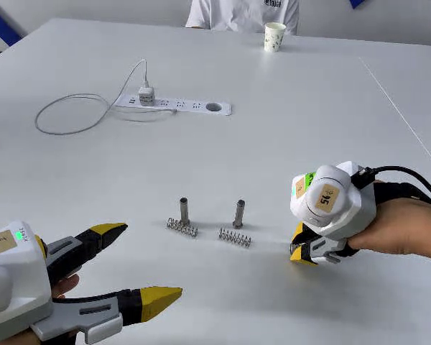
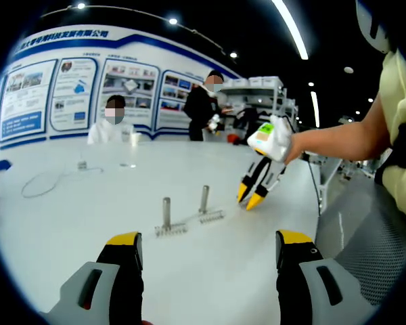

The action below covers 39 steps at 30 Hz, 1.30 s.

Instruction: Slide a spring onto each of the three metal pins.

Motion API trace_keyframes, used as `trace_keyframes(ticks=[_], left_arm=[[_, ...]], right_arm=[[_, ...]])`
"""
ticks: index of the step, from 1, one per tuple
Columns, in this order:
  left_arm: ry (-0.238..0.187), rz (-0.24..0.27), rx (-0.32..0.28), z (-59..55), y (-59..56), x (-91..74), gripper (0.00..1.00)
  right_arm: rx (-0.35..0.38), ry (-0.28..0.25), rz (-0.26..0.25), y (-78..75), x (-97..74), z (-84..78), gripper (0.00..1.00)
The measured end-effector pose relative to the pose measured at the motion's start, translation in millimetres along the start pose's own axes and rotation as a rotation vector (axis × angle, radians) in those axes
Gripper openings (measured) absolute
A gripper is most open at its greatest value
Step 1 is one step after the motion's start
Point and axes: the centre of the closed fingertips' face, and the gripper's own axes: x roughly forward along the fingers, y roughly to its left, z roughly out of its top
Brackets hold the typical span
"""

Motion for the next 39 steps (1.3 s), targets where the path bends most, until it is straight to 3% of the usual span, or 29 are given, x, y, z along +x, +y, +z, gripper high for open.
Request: trace_keyframes(ticks=[7,12,28,39], left_arm=[[-0.009,0.002,-0.004,2.4,-1.5,0.4,0.82],[0.000,0.000,-0.007,-2.8,-1.0,-1.9,0.82],[0.006,-0.031,0.004,0.4,-7.1,7.6,0.82],[0.003,-0.030,-0.001,-0.8,-6.7,7.5,0.82]], right_arm=[[-0.023,0.026,0.025,-1.2,0.6,2.8,0.12],[-0.010,0.029,0.023,-1.5,0.7,1.4,0.12],[0.117,-0.109,-0.042,-5.5,-24.6,8.9,0.12],[0.172,-0.148,-0.088,-9.6,-34.1,10.9,0.12]])
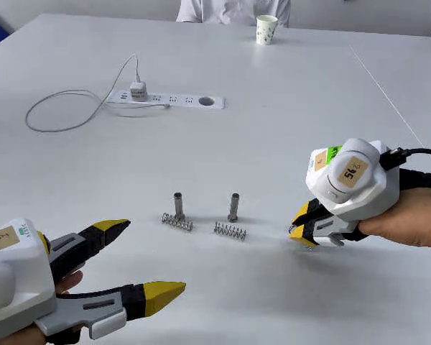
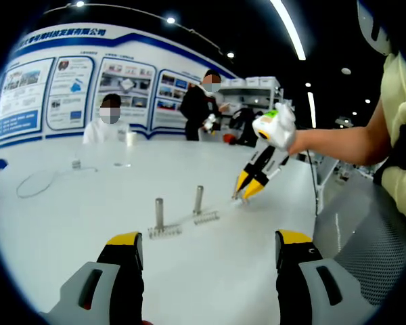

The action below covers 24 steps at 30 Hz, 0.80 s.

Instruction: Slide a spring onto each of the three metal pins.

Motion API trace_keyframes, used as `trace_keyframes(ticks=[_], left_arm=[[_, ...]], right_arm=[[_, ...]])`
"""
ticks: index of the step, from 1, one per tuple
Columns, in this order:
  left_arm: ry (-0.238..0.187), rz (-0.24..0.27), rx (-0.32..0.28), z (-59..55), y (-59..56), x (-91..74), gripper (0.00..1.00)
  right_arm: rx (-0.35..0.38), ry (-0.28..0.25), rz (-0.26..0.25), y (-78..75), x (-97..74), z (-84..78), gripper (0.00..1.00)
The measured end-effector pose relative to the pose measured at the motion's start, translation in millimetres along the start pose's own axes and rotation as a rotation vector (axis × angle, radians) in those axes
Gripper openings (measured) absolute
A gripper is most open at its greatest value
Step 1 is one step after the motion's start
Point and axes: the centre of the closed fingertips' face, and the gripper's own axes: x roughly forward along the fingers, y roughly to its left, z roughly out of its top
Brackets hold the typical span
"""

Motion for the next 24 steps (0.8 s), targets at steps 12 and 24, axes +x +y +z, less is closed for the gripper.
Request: trace_keyframes(ticks=[12,24], left_arm=[[0.000,-0.004,0.007,2.4,-1.0,1.8,0.82],[0.001,0.002,0.005,2.4,-0.2,0.7,0.82]], right_arm=[[0.052,-0.036,-0.021,-1.1,-6.0,-0.9,0.12],[0.099,-0.069,-0.036,-5.2,-8.7,-0.4,0.12]])
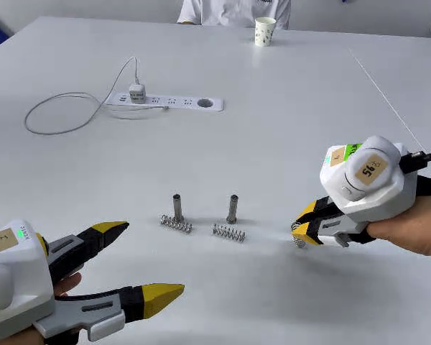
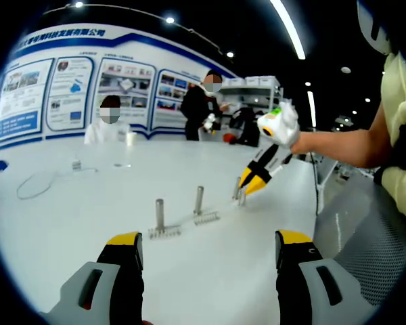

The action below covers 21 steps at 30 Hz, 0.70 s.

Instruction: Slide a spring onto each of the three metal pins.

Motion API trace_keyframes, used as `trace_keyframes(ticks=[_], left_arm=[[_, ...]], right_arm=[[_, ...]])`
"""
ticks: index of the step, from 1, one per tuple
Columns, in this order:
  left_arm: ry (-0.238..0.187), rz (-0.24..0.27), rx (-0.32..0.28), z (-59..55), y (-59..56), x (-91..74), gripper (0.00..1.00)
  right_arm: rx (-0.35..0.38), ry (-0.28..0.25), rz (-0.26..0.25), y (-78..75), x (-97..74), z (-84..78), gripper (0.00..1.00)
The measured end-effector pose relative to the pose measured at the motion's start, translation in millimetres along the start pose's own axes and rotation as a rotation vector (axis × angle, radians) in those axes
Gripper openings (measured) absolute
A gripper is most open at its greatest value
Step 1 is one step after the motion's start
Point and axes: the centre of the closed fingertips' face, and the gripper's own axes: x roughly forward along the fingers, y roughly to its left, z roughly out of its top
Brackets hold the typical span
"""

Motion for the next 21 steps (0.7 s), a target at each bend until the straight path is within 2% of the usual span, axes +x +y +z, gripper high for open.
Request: trace_keyframes(ticks=[21], left_arm=[[-0.002,0.010,0.003,1.6,2.5,-1.9,0.82]], right_arm=[[0.050,-0.033,-0.007,3.5,-4.7,2.2,0.12]])
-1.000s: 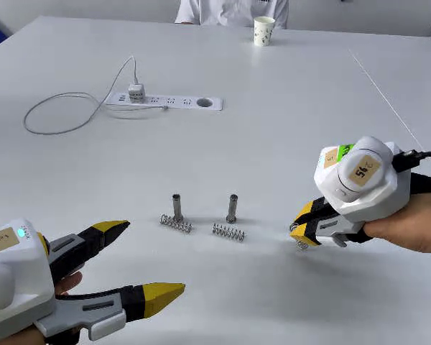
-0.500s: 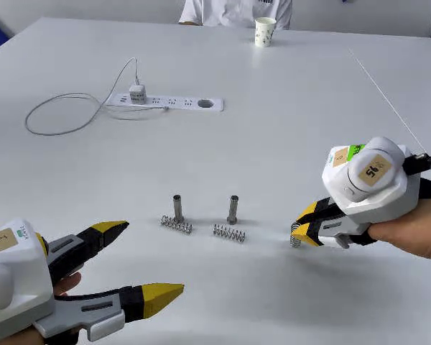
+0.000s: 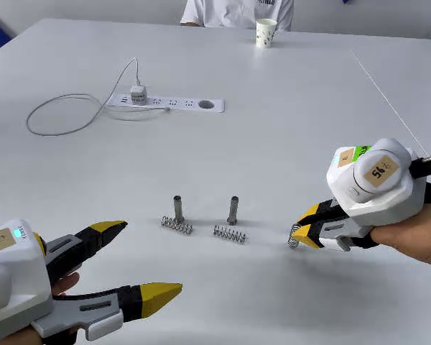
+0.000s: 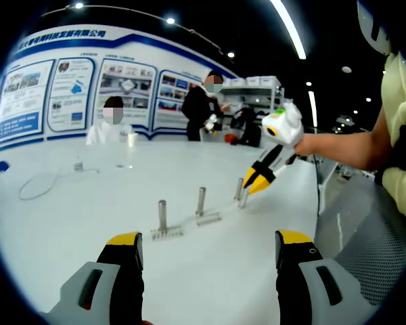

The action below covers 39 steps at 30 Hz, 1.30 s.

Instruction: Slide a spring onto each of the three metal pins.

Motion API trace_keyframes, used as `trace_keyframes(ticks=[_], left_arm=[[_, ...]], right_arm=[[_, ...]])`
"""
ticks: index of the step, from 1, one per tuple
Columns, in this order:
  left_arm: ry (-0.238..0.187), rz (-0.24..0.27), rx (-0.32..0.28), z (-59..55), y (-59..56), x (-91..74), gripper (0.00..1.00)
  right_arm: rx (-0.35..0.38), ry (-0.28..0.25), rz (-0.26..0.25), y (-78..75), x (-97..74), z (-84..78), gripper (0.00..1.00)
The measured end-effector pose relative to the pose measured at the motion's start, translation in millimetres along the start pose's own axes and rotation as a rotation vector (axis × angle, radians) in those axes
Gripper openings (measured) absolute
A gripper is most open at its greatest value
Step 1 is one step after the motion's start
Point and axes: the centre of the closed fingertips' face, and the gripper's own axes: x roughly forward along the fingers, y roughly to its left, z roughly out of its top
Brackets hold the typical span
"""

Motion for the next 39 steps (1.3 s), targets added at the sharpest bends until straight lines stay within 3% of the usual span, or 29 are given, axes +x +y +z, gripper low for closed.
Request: trace_keyframes(ticks=[17,39], left_arm=[[-0.003,0.004,0.002,0.7,1.1,-0.6,0.82],[-0.007,0.006,0.008,4.2,1.3,-0.7,0.82]], right_arm=[[0.084,-0.025,0.005,2.8,-15.4,-0.6,0.12],[0.141,-0.049,-0.021,-2.1,-37.1,-1.9,0.12]])
